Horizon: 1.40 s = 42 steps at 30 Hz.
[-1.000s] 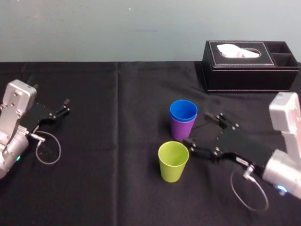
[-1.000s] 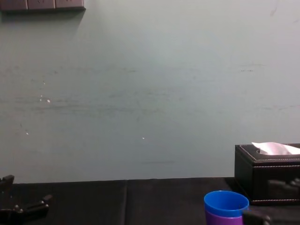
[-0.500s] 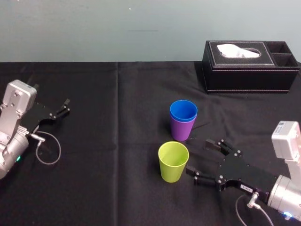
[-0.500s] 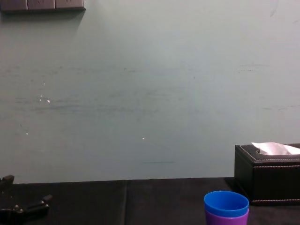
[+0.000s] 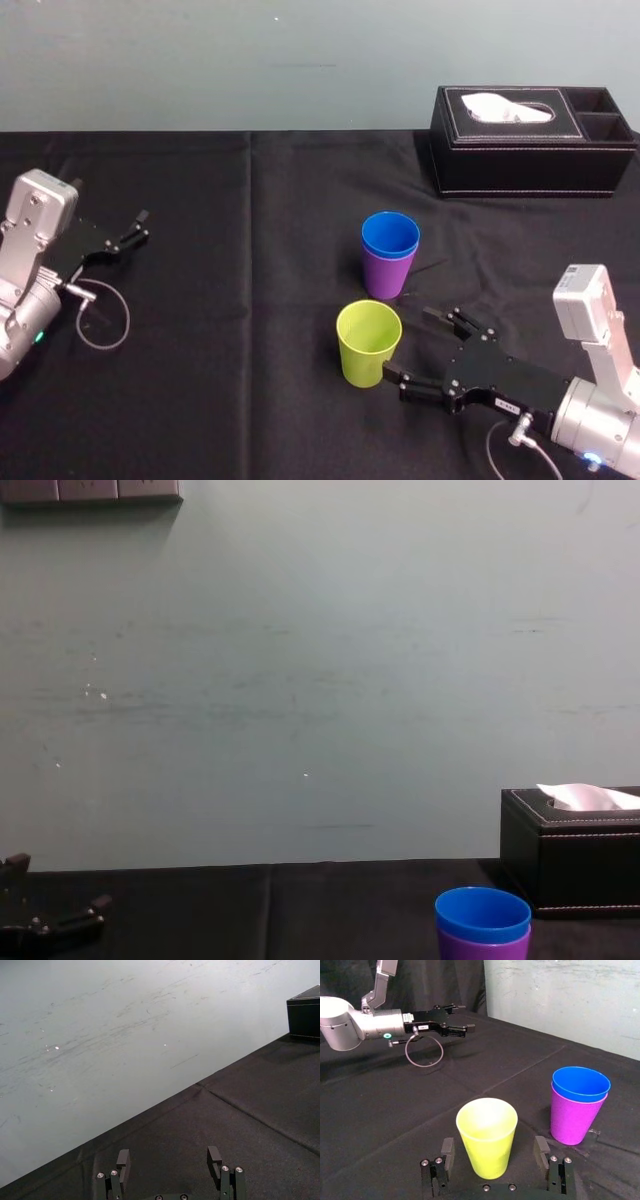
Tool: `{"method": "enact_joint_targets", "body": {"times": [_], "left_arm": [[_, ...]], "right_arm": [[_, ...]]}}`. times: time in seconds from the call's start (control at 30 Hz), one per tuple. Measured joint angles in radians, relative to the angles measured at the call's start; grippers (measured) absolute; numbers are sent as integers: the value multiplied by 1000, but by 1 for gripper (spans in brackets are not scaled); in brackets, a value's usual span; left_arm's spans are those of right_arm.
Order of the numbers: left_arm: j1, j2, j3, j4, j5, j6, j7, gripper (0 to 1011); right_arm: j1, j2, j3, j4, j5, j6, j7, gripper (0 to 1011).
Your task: Stack the three plastic cups sequentially using one hand.
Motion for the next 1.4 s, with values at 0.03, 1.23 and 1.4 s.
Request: {"method": "enact_joint_targets", "body": {"times": [0.03, 1.23, 1.4], "left_arm": [[0, 0, 0, 0, 0, 0, 0, 1011], [0, 0, 0, 0, 0, 0, 0, 1011], [0, 0, 0, 0, 0, 0, 0, 1011]], "right_arm": [[2, -1, -2, 3, 1, 1, 1, 1004], [161, -80, -113, 156, -12, 37, 18, 1004], [180, -97, -128, 182, -11, 29, 25, 1004]]}}
